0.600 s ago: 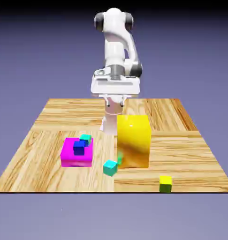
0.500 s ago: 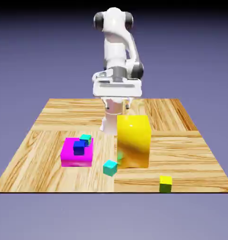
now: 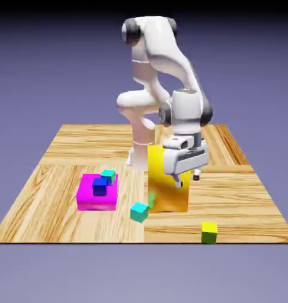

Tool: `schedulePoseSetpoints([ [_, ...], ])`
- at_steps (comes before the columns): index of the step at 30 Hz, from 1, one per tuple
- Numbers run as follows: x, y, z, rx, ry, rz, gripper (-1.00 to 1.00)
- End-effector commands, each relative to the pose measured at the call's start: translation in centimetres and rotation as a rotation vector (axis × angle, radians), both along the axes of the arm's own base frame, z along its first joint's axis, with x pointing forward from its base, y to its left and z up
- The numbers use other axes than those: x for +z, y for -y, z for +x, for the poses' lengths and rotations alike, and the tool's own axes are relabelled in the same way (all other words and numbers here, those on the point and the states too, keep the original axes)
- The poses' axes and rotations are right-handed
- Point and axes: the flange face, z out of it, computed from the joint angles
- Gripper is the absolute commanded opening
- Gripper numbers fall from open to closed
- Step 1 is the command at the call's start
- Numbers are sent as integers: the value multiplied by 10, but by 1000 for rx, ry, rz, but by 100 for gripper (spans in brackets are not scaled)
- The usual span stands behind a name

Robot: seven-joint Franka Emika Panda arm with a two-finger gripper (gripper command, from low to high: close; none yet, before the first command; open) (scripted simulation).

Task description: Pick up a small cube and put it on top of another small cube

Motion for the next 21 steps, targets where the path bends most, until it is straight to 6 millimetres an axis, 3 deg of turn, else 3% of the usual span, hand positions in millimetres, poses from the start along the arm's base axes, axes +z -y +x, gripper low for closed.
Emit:
schedulePoseSetpoints([
  [1,-11,-8,4,42,-26,-21,0],
  [10,-119,-92,12,446,-266,-212,0],
  [12,-120,-92,12,449,-268,-214,0],
  [16,-189,-85,11,449,-268,-214,0],
  [17,-189,-85,11,449,-268,-214,-100],
  [18,-189,-85,11,449,-268,-214,-100],
  [21,-137,-91,13,449,-268,-214,-100],
])
